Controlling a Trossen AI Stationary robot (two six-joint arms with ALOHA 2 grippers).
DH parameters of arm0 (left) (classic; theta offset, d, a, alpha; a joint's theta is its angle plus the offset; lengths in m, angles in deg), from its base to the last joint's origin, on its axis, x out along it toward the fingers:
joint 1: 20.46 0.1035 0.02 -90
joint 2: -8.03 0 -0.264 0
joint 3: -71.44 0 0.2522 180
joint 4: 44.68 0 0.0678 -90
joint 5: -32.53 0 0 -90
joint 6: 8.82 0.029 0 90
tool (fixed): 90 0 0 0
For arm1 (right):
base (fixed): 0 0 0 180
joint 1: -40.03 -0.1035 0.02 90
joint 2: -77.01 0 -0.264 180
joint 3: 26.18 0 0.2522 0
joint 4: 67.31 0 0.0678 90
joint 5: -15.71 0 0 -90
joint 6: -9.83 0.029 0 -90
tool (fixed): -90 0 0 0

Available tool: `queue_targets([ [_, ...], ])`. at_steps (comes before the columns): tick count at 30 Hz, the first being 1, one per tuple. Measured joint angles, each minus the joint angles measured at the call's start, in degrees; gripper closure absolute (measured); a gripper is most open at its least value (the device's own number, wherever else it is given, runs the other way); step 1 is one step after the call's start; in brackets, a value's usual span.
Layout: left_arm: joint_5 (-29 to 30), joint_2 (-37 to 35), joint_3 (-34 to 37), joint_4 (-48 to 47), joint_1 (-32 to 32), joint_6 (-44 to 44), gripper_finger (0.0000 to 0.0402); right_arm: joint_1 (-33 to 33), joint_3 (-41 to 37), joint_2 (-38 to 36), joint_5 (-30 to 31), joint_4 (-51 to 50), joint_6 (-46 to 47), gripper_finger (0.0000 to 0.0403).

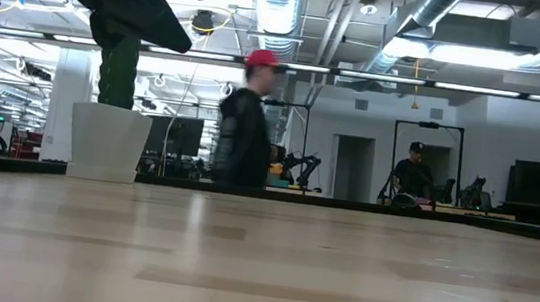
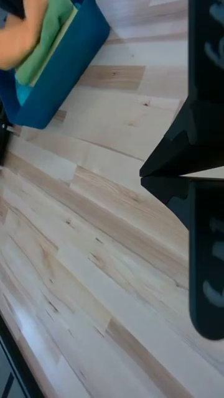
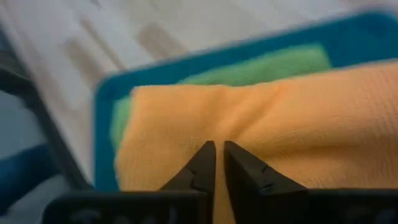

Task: Fold microfiber towels
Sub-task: Put the folded orange microfiber towel into the blue bin

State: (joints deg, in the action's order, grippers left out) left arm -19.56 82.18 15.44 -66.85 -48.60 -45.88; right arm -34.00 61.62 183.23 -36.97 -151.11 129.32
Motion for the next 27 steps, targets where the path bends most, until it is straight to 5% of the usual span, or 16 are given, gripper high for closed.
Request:
queue_targets([
  [5,0.4,0.0,0.0,0.0,0.0,0.0,0.0401,-2.4,3.2,-0.2,9.2,-8.0,4.5,0.0339],
  [8,0.2,0.0,0.0,0.0,0.0,0.0,0.0401,-2.0,3.3,0.1,10.1,-8.3,4.5,0.0336],
  [12,0.0,0.0,0.0,0.0,0.0,-0.1,0.0401,-1.2,3.4,5.0,18.7,-5.7,4.0,0.0336],
  [21,0.0,0.0,0.0,-0.8,0.0,0.0,0.0401,-0.1,3.5,20.4,17.6,6.0,4.7,0.0337],
  [27,0.0,0.0,0.0,-1.7,0.0,-0.9,0.0401,-0.5,6.8,18.0,17.0,-3.4,4.5,0.0337],
])
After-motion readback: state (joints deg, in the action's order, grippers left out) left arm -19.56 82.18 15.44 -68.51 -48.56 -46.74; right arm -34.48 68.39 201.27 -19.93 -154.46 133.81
